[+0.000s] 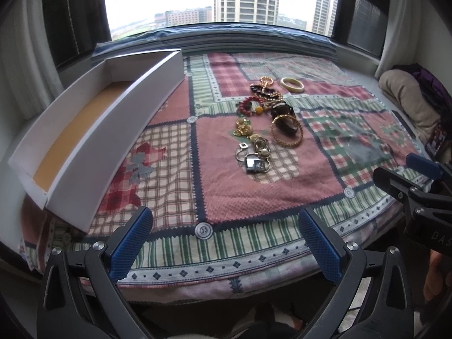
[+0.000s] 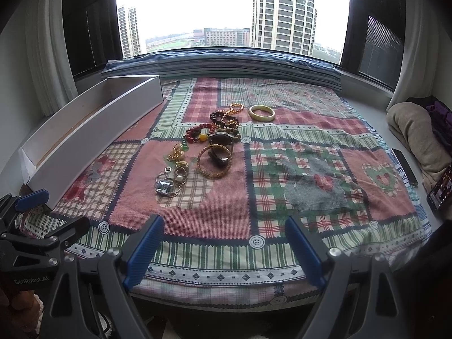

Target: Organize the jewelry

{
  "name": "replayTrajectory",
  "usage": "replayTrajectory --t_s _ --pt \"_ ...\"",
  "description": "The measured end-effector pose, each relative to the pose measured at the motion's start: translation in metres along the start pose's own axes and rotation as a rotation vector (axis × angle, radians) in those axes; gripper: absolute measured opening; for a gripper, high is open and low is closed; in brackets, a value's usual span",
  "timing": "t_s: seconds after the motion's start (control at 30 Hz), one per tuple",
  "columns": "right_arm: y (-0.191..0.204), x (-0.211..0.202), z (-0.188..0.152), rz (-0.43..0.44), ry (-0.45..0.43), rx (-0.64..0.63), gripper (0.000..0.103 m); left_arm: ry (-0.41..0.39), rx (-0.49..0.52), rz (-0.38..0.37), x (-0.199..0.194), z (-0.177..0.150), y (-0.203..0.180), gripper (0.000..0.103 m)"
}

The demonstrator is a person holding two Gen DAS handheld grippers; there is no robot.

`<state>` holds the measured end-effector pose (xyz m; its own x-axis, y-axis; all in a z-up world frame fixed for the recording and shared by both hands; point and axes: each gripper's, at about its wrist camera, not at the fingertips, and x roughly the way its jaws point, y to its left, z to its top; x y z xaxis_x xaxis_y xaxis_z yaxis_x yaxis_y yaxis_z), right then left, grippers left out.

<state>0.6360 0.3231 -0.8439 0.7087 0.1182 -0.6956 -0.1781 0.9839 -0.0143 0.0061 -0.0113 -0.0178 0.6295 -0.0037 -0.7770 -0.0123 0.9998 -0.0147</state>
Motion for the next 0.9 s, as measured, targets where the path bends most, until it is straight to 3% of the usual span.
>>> replayTrajectory --t_s 0.5,0.73,0.9 --pt "-0.007 0.01 -0.002 0.006 0.017 0.023 0.089 0.04 -0.005 -0.026 0.015 0.005 0.001 0.102" --pt "-0.015 0.023 -0.005 0.021 0.048 0.044 0.089 0.138 -0.012 -0.14 0.056 0.025 -0.002 0.102" --pt "-0.024 0.032 -0.007 0.024 0.067 0.064 0.089 0.16 0.045 -0.15 0.103 0.056 -0.022 0.102"
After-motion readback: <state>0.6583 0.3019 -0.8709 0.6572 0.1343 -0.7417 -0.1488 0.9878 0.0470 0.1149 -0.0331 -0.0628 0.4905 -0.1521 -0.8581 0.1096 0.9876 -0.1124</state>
